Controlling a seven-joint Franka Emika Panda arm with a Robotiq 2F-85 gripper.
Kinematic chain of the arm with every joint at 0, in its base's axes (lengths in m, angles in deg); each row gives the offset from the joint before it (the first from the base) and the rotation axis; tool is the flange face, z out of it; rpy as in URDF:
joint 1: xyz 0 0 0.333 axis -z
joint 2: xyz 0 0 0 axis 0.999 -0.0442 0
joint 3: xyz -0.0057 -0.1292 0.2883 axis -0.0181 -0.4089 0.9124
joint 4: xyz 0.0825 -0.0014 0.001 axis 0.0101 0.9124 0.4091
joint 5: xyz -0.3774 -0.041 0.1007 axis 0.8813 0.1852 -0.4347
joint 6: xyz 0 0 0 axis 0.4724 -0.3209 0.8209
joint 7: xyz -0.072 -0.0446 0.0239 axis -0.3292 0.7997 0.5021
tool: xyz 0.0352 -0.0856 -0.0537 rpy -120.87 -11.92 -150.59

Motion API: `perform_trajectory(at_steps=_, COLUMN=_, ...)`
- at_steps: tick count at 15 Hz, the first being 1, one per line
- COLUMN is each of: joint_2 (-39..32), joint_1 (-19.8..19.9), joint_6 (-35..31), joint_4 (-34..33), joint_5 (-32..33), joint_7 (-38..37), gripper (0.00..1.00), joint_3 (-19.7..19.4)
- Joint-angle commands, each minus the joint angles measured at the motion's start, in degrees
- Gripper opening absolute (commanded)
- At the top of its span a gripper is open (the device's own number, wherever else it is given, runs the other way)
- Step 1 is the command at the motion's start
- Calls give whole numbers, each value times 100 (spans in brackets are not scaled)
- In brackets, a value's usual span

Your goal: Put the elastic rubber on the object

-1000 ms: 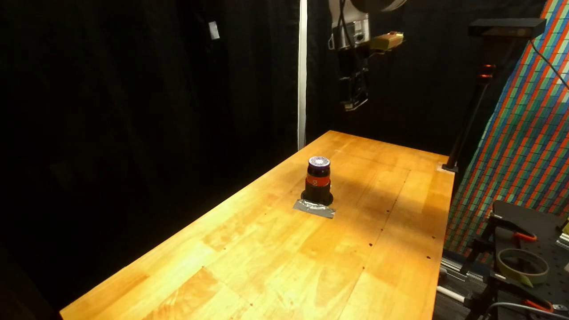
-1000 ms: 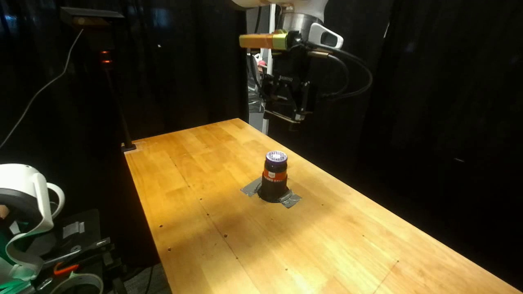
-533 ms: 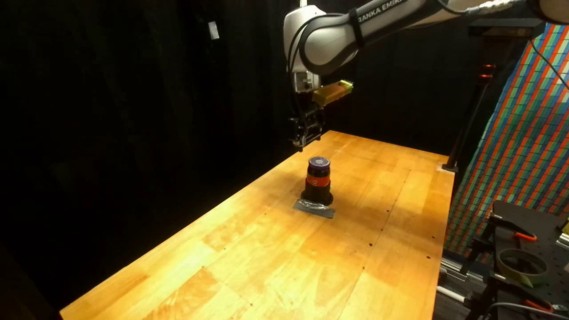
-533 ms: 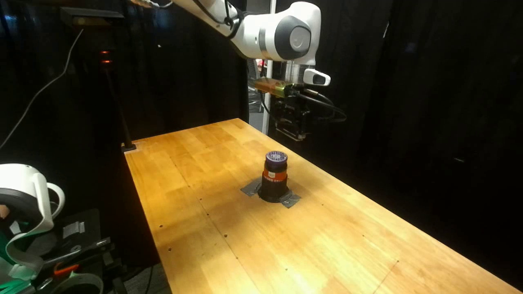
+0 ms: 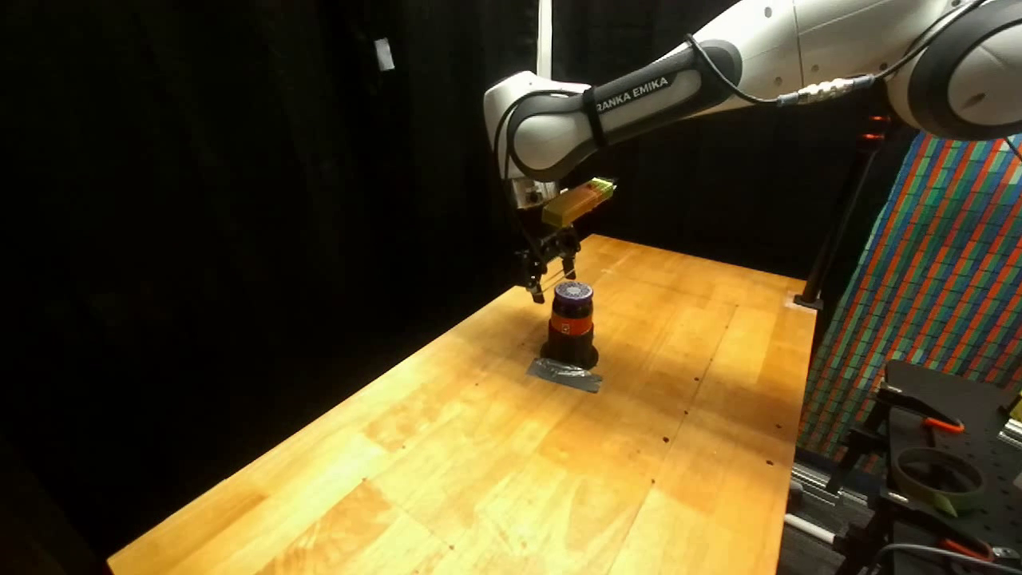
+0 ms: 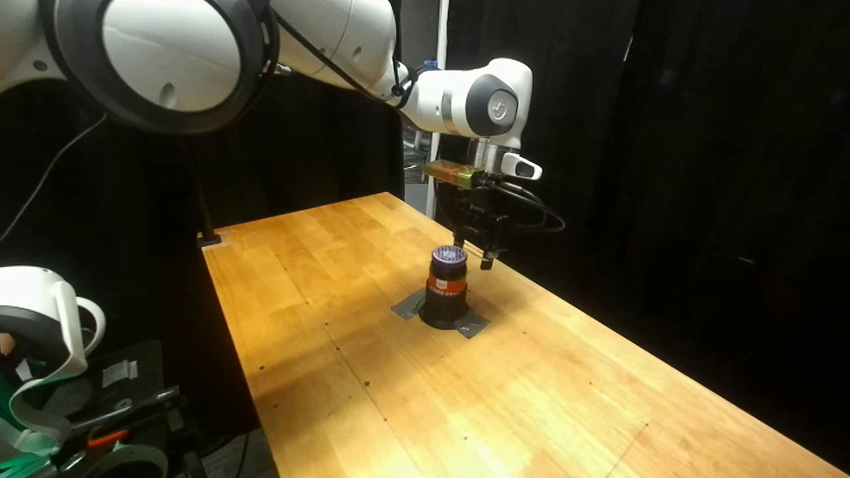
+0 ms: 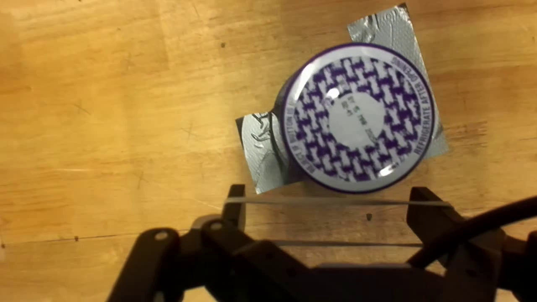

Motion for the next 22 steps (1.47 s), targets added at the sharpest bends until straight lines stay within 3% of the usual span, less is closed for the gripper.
perform_trajectory(at_steps=1, joint_2=-446, joint_1=23, joint_6=1122, joint_4=-1046, joint_5=-6, joint_7=26, gripper=100, joint_3=-115)
perform_trajectory(at_steps=3, joint_2=-521, joint_1=104, joint_6=1444, joint_4=-1224, joint_5=-95, joint_7=116, gripper=100, joint_3=-70)
perform_trajectory(at_steps=8, joint_2=-732, joint_1=289, joint_6=712, joint_4=-1259, joint_5=-360, joint_7=285, gripper=100, joint_3=113)
perform_trajectory(at_steps=15, joint_2=-599, joint_1=578, joint_6=722, joint_4=-1039, joint_5=-843, joint_7=629, gripper=100, joint_3=420)
perform_trajectory(at_steps=22, joint_2=-546, joint_1=545, joint_6=492, joint_4=-1110, joint_5=-870, joint_7=573, gripper=100, joint_3=469)
